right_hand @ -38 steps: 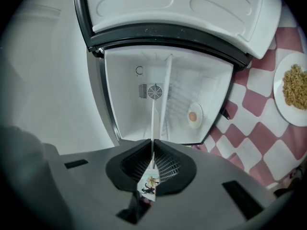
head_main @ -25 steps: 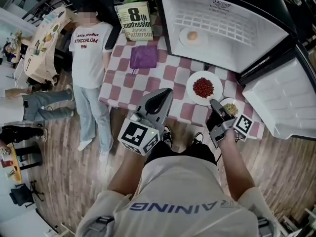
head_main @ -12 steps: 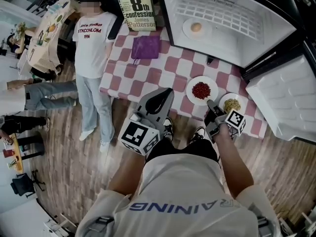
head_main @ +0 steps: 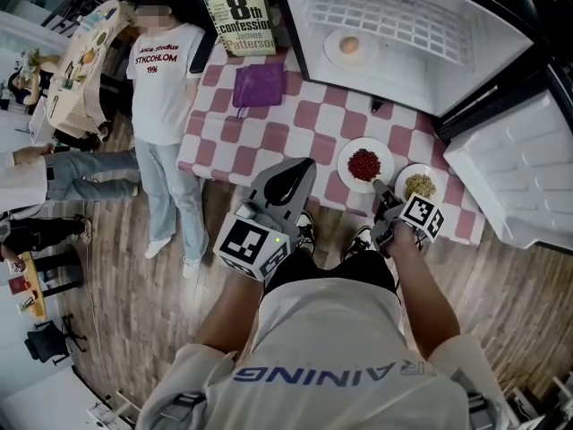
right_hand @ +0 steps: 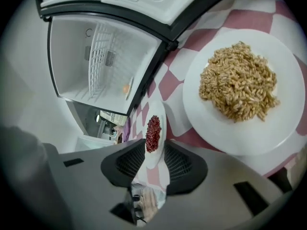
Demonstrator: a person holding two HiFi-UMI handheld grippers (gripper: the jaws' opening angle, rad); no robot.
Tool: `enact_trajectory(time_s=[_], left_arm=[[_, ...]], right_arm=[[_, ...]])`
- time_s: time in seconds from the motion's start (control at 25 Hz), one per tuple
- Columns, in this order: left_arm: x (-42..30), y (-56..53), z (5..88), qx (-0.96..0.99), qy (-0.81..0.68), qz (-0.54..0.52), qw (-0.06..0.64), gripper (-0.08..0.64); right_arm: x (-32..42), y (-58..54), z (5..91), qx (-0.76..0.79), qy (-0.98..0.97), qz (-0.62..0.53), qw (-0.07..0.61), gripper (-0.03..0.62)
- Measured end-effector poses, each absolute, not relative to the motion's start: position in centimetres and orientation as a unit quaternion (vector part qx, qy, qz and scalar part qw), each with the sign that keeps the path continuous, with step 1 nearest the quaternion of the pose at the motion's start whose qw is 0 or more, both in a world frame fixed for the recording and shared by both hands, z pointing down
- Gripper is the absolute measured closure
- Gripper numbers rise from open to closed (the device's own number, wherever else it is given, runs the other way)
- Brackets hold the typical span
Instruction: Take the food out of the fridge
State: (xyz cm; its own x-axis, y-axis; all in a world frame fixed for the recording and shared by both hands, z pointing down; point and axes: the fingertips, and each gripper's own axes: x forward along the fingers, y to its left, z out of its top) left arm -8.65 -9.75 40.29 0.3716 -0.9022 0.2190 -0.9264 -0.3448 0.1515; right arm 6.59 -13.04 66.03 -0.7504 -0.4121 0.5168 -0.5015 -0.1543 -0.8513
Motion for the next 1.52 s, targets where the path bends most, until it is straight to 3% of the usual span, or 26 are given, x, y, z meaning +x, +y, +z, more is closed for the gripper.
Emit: enact_trajectory(time_s=[0.12,0.36,0.56,0.64,0.72,0.8,1.04,1.32,1.52], left_arm=[[-8.7,-9.8,40.4,0.821,-0.555,0.049,0.127,0.552],[-9.0,-10.0,40.4,0.822,-0.553,0.047,0.126,0.552],[-9.5,-10.5,40.1,0.824,-0.552,0.041,0.122,0.552],[-9.7,-10.7,39.9,0.825,-0.551,0.039,0.120,0.552],[-9.9,-10.9,39.5,0.826,-0.550,0.036,0.116,0.552],[-10.0,-11.2,39.0,0.828,-0.549,0.032,0.110,0.552],[-10.3,-11.8,36.7,0.835,-0.542,0.011,0.098,0.552],[-10.9,-12.4,34.4,0.840,-0.537,-0.003,0.077,0.552],[-11.4,-12.7,33.5,0.842,-0.537,-0.006,0.061,0.552]], right_arm=[[6.7,-12.9,66.5,0.371,-0.672,0.635,0.086,0.436],[6.9,-12.1,67.0,0.390,-0.706,0.555,0.207,0.410],[7.6,-12.1,65.9,0.389,-0.716,0.532,0.231,0.411],[7.8,-12.8,64.2,0.393,-0.731,0.513,0.221,0.429],[7.9,-14.0,61.8,0.404,-0.753,0.479,0.201,0.524],[7.9,-15.4,58.7,0.415,-0.784,0.427,0.174,0.557],[7.2,-18.4,48.5,0.429,-0.854,0.275,0.100,0.571],[6.7,-19.2,39.0,0.434,-0.880,0.193,0.016,0.571],[6.2,-19.5,35.6,0.431,-0.889,0.154,-0.002,0.571]])
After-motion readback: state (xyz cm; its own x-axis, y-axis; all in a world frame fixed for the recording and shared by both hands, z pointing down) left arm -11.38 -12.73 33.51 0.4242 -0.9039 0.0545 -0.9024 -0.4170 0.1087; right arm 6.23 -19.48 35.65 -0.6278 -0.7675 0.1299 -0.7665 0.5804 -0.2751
